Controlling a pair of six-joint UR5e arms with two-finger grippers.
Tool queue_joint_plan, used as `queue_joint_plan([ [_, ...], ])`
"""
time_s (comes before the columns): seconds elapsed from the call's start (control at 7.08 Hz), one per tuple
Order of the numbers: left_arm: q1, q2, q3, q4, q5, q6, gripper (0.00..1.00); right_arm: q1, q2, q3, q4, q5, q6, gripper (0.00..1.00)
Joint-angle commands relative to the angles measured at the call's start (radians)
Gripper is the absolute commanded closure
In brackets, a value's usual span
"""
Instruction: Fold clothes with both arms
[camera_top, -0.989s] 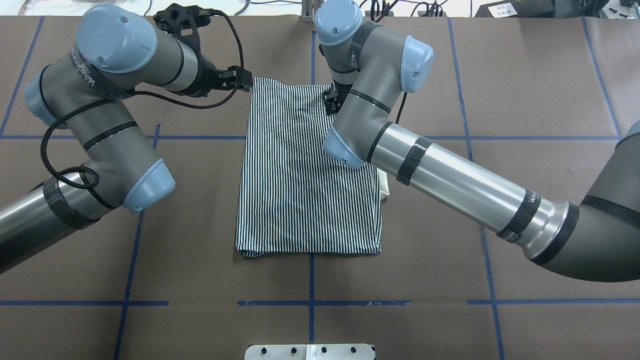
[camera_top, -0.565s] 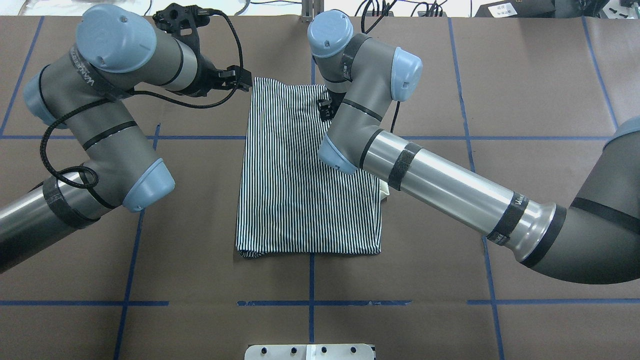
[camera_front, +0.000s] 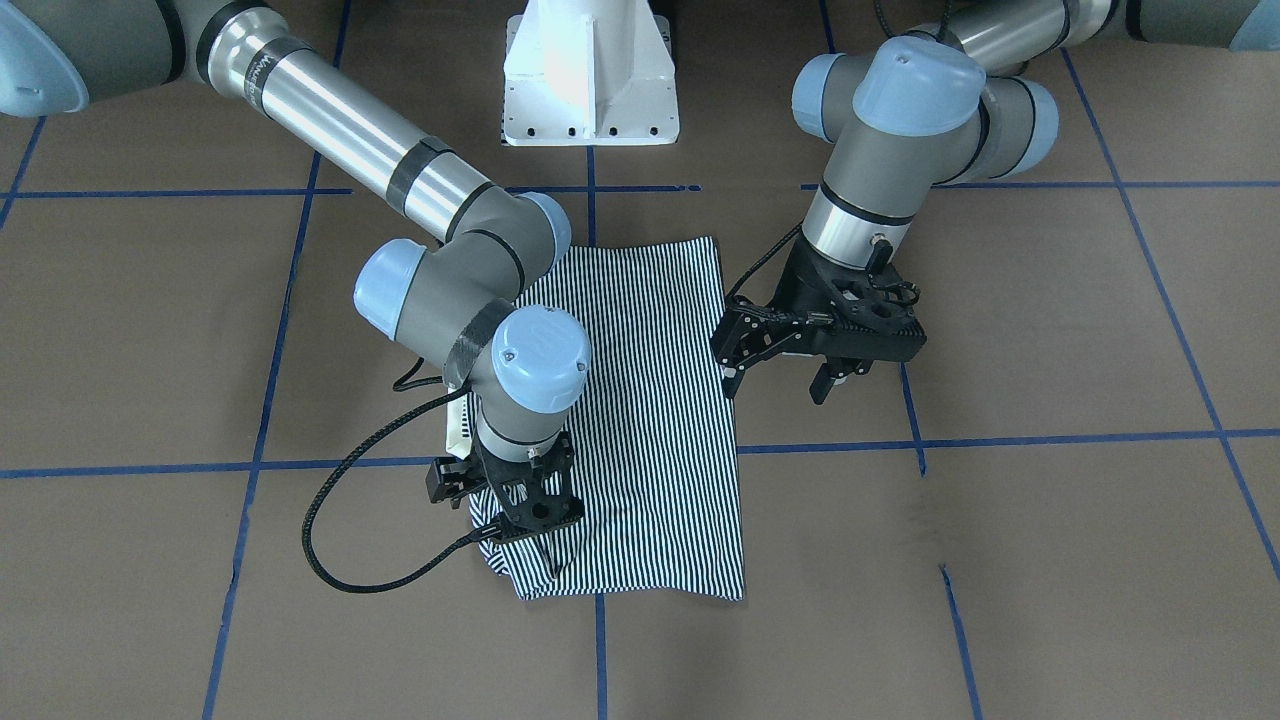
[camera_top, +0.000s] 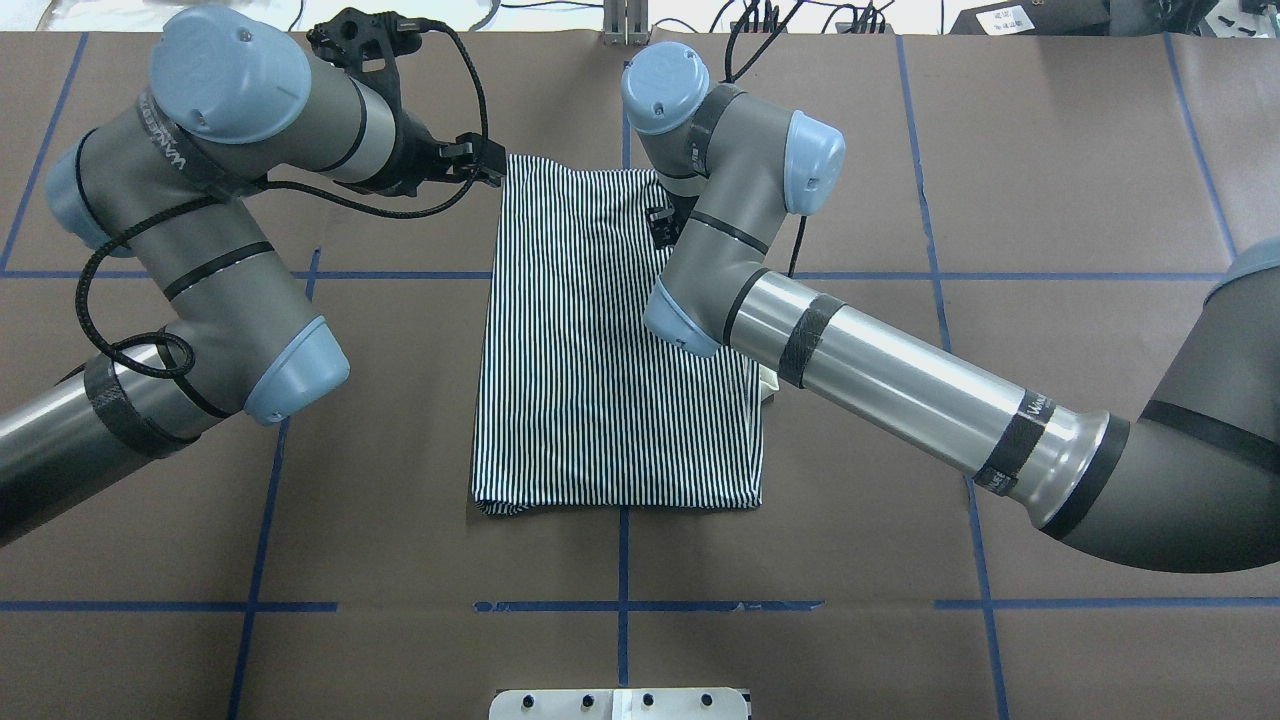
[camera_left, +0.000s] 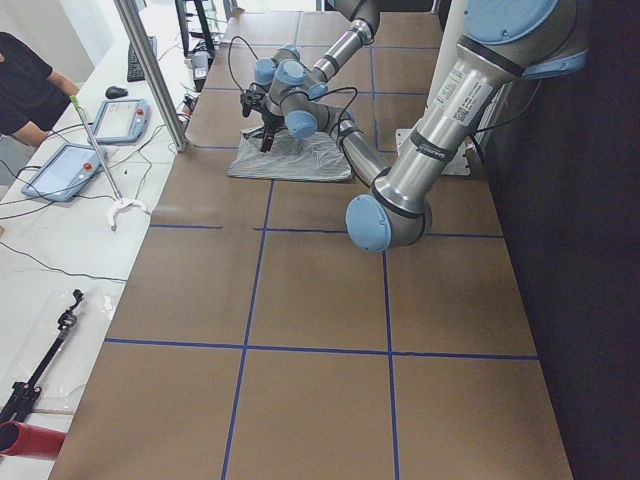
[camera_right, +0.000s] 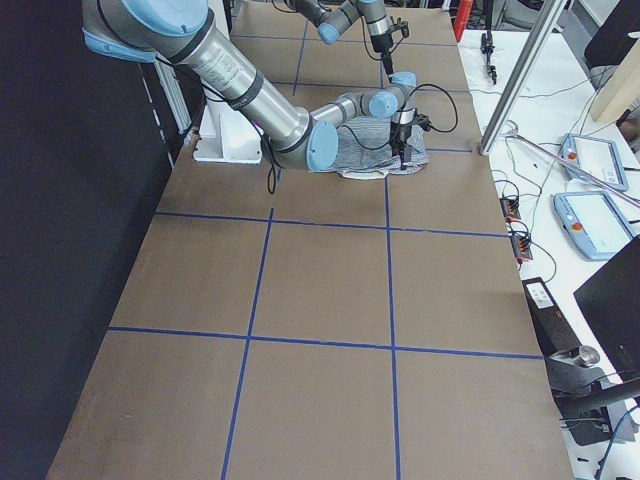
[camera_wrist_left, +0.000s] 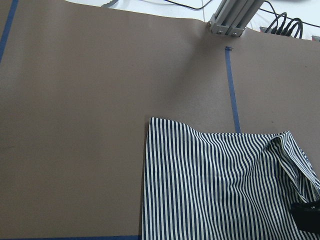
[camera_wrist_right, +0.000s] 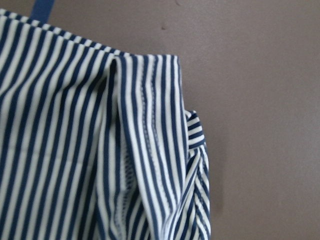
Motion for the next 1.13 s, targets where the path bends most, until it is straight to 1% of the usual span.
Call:
queue_joint_plan([
  [0.0,-0.002,0.0,-0.009,0.002,-0.013,-0.001,0.0,0.042,-0.014,-0.017,0.017,-0.02,-0.047,0.0],
  [0.14,0.0,0.0,-0.014,0.002,-0.015,-0.002,0.0,0.109,-0.048,-0.018,0.018,-0.014,-0.136,0.0],
  [0.28,-0.002,0.0,-0.021,0.005,-0.015,-0.005,0.0,0.162,-0.087,-0.018,0.07,-0.005,-0.196,0.0],
  [0.42,-0.003,0.0,-0.032,0.008,-0.015,-0.005,0.0,0.18,-0.073,-0.017,0.072,0.047,-0.193,0.0],
  [0.57,-0.003,0.0,-0.034,0.009,-0.015,-0.008,0.0,0.181,-0.041,-0.015,0.072,0.081,-0.161,0.0],
  [0.71,-0.003,0.002,-0.035,0.012,-0.015,-0.011,0.0,0.181,-0.022,-0.003,0.072,0.136,-0.116,0.0],
  [0.85,-0.003,0.025,-0.037,0.014,-0.036,-0.054,0.0,0.179,-0.036,0.072,0.061,0.202,-0.051,0.0],
  [0.99,0.001,0.064,-0.052,0.015,-0.109,-0.139,0.0,0.178,-0.124,0.212,0.046,0.278,0.024,0.0],
])
